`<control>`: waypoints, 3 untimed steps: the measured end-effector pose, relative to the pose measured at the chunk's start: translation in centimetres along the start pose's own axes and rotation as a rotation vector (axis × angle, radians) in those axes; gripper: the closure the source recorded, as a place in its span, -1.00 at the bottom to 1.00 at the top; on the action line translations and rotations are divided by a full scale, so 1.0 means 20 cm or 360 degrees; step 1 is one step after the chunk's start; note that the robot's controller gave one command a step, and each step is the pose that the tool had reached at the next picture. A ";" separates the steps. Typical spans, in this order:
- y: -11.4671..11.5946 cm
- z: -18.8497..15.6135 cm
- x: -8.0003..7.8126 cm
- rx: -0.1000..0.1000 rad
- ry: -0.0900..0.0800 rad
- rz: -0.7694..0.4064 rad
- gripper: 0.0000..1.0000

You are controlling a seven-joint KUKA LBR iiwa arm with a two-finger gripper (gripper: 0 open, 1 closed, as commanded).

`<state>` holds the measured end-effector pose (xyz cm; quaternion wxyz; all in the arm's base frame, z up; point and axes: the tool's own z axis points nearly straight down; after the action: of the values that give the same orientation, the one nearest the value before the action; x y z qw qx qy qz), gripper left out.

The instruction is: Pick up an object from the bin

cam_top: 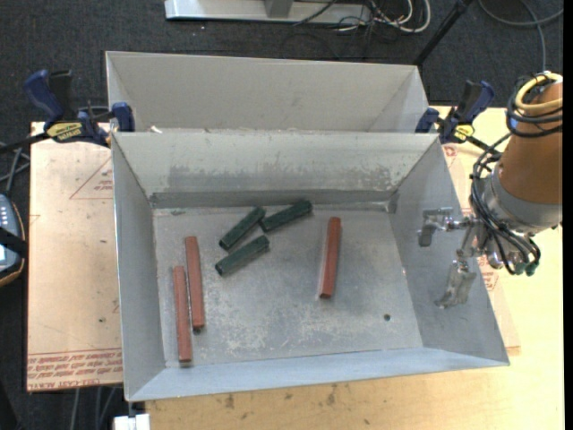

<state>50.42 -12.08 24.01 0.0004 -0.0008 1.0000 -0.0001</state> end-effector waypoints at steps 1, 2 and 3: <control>0.00 0.00 0.00 0.0000 0.0000 0.0000 1.00; 0.00 0.00 0.00 0.0000 0.0000 0.0000 1.00; 0.24 0.36 -0.16 -0.0003 0.0001 0.0122 -1.00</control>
Offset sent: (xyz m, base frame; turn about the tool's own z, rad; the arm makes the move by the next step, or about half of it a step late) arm 0.0000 0.0000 0.0000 0.0000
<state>53.58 -7.24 16.89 0.0001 0.0375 0.9993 0.0008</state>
